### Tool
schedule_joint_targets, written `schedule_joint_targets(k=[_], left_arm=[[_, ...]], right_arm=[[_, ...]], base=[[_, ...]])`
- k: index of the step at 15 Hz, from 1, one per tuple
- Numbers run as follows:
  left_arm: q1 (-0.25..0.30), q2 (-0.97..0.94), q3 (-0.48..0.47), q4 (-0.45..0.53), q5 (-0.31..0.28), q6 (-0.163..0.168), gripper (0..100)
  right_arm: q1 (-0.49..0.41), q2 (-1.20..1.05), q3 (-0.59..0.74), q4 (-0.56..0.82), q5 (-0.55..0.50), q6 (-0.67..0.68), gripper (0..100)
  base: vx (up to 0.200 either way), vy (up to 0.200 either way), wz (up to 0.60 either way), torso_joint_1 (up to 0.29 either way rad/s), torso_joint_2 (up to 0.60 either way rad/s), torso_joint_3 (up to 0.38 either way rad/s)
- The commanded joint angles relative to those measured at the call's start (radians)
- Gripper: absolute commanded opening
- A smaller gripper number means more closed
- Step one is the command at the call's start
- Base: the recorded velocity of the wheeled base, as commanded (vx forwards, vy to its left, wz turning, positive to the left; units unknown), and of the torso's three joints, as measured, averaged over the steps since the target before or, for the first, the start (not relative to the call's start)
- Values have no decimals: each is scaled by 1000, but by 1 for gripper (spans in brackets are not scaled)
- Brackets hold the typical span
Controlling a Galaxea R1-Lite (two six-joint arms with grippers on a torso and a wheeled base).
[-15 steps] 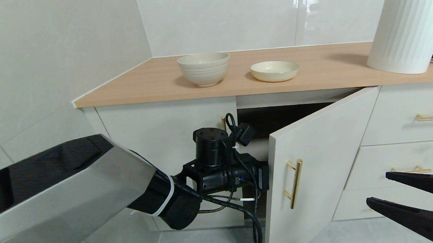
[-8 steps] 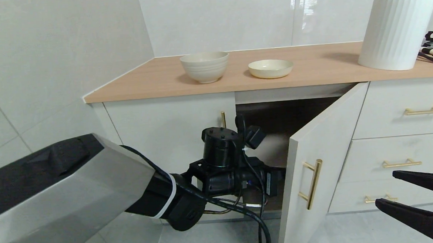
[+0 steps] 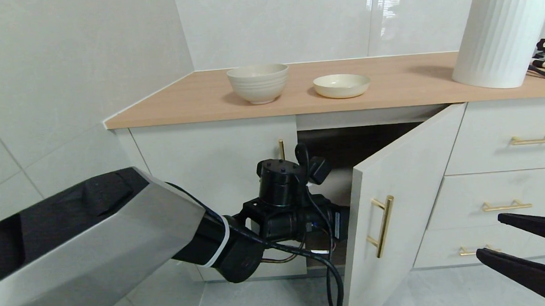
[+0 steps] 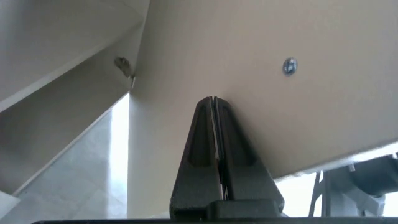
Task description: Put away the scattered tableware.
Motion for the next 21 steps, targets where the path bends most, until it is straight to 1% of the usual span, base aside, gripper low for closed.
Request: schedule_joint_targets(k=[1,2,6,7,13,15,18,21], left_arm=[[-7,4,-6,2,5,-1,0],[-10,4,-11,2,19,-1,0],[-26,22,-49,3,34,-1,0],[-32,24,-50,2,51,-1,0],[-56,21,-58,3,77,-1,0],[-56,24,-58,3,77,-1,0],[-56,41,-83,12,83,-1,0],[-56,41,-93,21,85,-1,0]], right_arm=[[0,3,0,2,0,0,100],[0,3,0,2,2,0,100],[2,1,4,0,2,0,100],[2,-5,4,2,3,0,100],[14,-25,4,2,6,0,100],[14,-23,4,2,6,0,100],[14,-23,4,3,6,0,100],[14,-25,5,2,6,0,100]], base=[[-200,0,0,2,7,-2],[-200,0,0,2,-2,-2],[0,0,0,0,0,0],[0,0,0,0,0,0],[0,0,0,0,0,0],[0,0,0,0,0,0],[-200,0,0,1,-1,4],[0,0,0,0,0,0]])
